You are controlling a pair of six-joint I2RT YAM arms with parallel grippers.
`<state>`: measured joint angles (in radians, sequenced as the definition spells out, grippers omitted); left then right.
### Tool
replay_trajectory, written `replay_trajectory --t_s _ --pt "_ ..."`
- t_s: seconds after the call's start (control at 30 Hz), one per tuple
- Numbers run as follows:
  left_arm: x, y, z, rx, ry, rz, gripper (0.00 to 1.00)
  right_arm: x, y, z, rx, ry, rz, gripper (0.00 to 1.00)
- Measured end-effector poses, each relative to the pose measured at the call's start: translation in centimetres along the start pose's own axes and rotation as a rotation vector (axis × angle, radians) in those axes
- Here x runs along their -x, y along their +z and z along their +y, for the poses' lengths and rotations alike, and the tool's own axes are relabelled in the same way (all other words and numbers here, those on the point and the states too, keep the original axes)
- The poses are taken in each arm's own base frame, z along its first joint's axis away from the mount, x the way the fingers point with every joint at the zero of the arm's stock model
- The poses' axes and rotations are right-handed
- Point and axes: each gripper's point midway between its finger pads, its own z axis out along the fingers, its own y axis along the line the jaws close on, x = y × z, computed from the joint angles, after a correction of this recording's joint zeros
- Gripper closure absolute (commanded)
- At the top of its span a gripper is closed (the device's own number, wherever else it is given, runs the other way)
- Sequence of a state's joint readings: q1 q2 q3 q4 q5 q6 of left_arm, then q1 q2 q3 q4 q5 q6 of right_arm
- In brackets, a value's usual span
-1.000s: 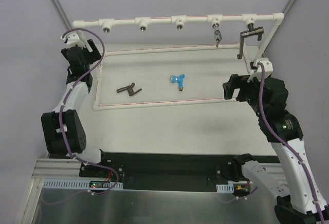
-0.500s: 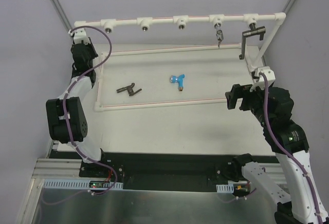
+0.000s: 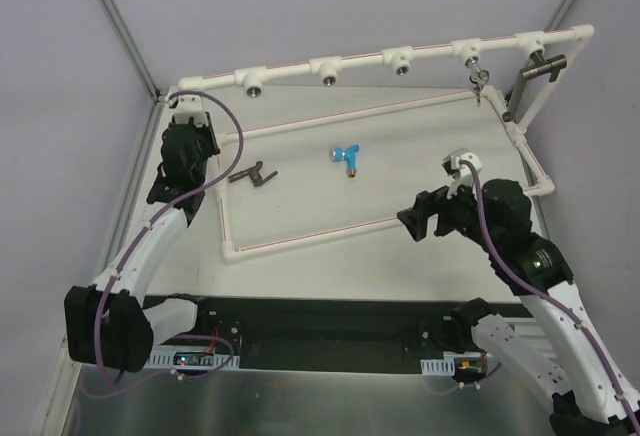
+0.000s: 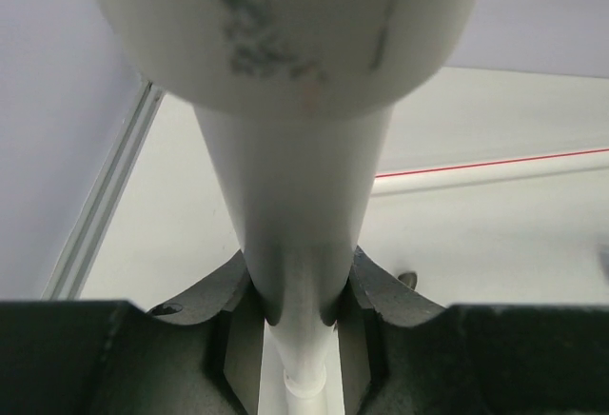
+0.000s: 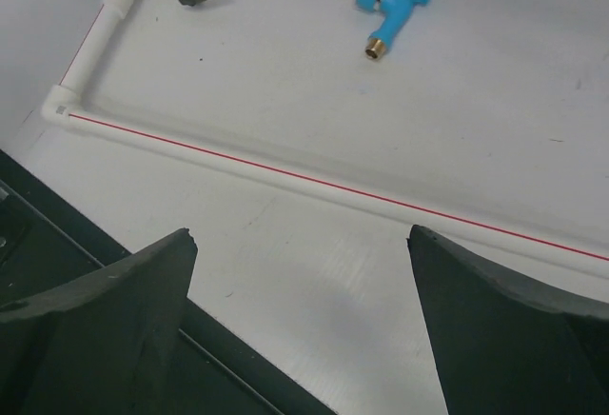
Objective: Install the water faucets
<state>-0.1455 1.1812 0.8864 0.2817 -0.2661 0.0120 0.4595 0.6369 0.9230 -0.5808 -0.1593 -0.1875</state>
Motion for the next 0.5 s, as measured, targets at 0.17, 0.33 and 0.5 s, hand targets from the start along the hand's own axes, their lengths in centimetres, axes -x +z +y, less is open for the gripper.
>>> replay_trajectory --t_s 0.17,0.33,0.5 --pt "-2.5 -4.0 1.9 0.037 -0.009 0.015 1.0 -1.2 3.9 1.9 0.074 0.016 0.13 0.04" --pt "-3.4 -6.7 3.1 0.059 -0.021 -0.005 1.0 -2.8 7.9 3.7 0.097 -0.03 0.242 0.04" --pt "-3.7 -8.5 3.5 0.06 -0.036 0.01 1.0 -3.2 9.9 5.9 0.139 -0.049 0.249 0.04"
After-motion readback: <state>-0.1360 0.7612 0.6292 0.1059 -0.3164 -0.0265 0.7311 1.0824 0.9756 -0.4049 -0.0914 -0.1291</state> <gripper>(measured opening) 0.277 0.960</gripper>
